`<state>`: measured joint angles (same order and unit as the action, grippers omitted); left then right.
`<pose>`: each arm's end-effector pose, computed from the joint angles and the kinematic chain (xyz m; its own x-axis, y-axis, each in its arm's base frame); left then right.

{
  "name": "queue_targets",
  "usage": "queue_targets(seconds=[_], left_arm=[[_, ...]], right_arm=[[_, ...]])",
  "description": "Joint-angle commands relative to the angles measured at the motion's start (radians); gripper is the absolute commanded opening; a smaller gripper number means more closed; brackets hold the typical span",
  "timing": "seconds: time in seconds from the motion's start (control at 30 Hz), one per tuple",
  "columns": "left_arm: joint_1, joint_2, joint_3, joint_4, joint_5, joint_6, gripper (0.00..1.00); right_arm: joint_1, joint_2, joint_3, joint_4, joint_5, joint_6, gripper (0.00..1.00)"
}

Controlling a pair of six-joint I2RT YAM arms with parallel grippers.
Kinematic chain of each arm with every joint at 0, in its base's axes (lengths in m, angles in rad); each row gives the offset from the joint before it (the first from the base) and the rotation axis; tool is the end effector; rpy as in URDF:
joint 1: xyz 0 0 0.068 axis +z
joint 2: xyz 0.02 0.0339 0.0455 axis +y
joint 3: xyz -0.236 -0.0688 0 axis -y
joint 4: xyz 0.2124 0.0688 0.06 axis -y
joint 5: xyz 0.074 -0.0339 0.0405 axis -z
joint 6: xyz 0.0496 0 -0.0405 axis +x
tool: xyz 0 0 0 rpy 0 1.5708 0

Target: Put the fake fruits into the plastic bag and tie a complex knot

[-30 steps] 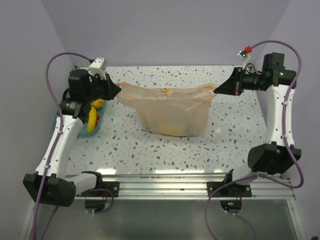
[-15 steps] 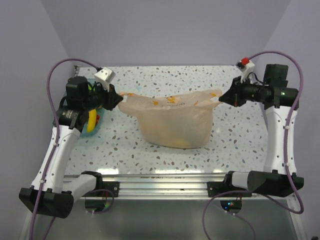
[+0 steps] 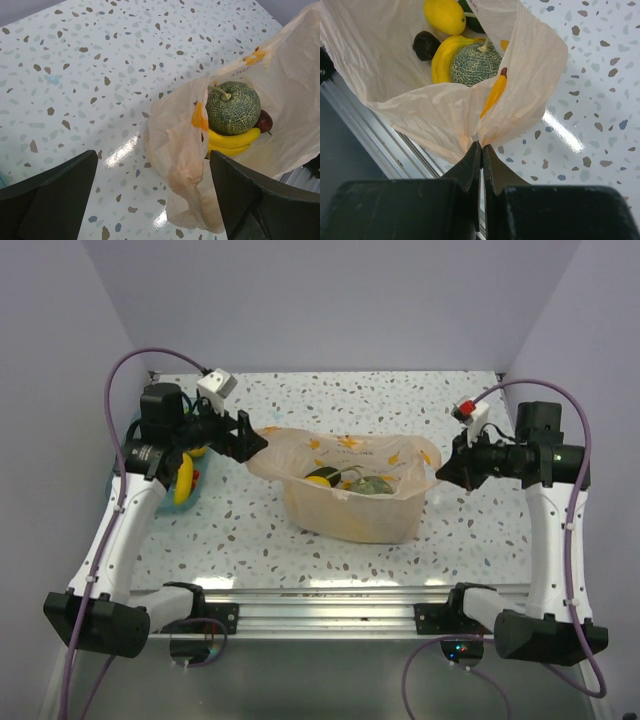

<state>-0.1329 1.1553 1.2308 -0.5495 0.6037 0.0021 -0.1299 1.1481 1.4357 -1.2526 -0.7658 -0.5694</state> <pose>0.2284 -0.0589 0.3529 -0.4511 0.0621 -0.8903 0.6107 0.7489 -0.2573 0.1753 0.0118 0.3563 -0.5259 -0.3232 -0.7868 -0.6904 0.7025 0.1729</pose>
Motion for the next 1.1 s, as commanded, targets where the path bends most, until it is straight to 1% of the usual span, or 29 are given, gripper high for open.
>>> queue_targets(seconds=[0.0,0.07,0.13,0.17,0.2,0.23,0.27,0.3,0.33,0.37,0.4,0.47,0.53,0.6,0.67,0.7,0.73,0.77,0.8,0.83,0.87,0.9,0.93,1.07], left_arm=[[-0.008,0.026,0.079,-0.023,0.065,0.039,1.00],[-0.014,0.043,0.094,-0.033,0.084,0.045,1.00],[-0.031,0.063,0.108,-0.047,0.096,0.049,0.83],[-0.034,0.070,0.110,-0.059,0.113,0.047,0.71],[-0.037,0.075,0.113,-0.066,0.110,0.041,0.42],[-0.037,0.090,0.128,-0.072,0.104,0.032,0.25],[-0.037,0.096,0.140,-0.079,0.064,0.009,0.10],[-0.028,0.099,0.154,-0.078,0.047,0.006,0.00],[-0.016,0.098,0.180,-0.069,0.038,0.004,0.00],[-0.001,0.090,0.194,-0.029,0.031,-0.060,0.00],[0.033,0.083,0.209,-0.008,0.028,-0.083,0.00],[0.059,0.076,0.280,0.016,0.006,-0.120,0.00],[0.087,0.076,0.318,0.028,-0.012,-0.132,0.00],[0.096,0.073,0.306,0.033,-0.030,-0.116,0.00],[0.095,0.067,0.224,0.046,-0.051,-0.084,0.00],[0.095,0.067,0.185,0.052,-0.059,-0.071,0.00],[0.096,0.067,0.100,0.066,-0.070,-0.050,0.00],[0.095,0.073,0.060,0.086,-0.070,-0.031,0.00],[0.098,0.079,0.023,0.092,-0.080,-0.021,0.00],[0.098,0.095,-0.052,0.103,-0.094,-0.014,0.00],[0.098,0.107,-0.082,0.112,-0.108,0.024,0.00],[0.101,0.119,-0.109,0.115,-0.120,0.041,0.00],[0.104,0.141,-0.166,0.126,-0.149,0.062,0.00],[0.124,0.204,-0.260,0.184,-0.188,0.114,0.00]], right_arm=[[0.004,-0.021,0.005,-0.028,0.008,-0.061,0.00],[0.003,-0.024,0.009,-0.025,0.011,-0.063,0.00],[0.004,-0.028,0.017,-0.018,0.017,-0.060,0.00],[0.004,-0.030,0.020,-0.001,0.031,-0.055,0.00],[0.004,-0.037,0.022,0.014,0.037,-0.046,0.00],[0.004,-0.042,0.022,0.031,0.045,-0.026,0.00],[0.004,-0.050,0.019,0.092,0.077,-0.006,0.00],[0.004,-0.071,0.012,0.138,0.101,0.014,0.00],[0.004,-0.085,0.008,0.191,0.133,0.061,0.00],[0.004,-0.099,0.006,0.299,0.195,0.072,0.00],[0.003,-0.109,0.008,0.350,0.233,0.083,0.00],[0.003,-0.129,0.022,0.445,0.284,0.075,0.00],[0.003,-0.140,0.031,0.478,0.322,0.036,0.00],[0.003,-0.155,-0.015,0.515,0.318,-0.004,0.00],[0.004,-0.181,-0.076,0.538,0.310,-0.075,0.00],[0.003,-0.191,-0.156,0.547,0.306,-0.090,0.00],[0.003,-0.198,-0.196,0.555,0.306,-0.136,0.00],[0.004,-0.212,-0.239,0.564,0.307,-0.167,0.00],[0.004,-0.221,-0.329,0.573,0.315,-0.193,0.00],[0.004,-0.231,-0.375,0.584,0.335,-0.242,0.00],[0.003,-0.237,-0.418,0.588,0.345,-0.276,0.00],[0.004,-0.254,-0.505,0.591,0.358,-0.309,0.00],[0.003,-0.260,-0.549,0.601,0.371,-0.357,0.00],[0.004,-0.274,-0.753,0.648,0.451,-0.461,0.00]])
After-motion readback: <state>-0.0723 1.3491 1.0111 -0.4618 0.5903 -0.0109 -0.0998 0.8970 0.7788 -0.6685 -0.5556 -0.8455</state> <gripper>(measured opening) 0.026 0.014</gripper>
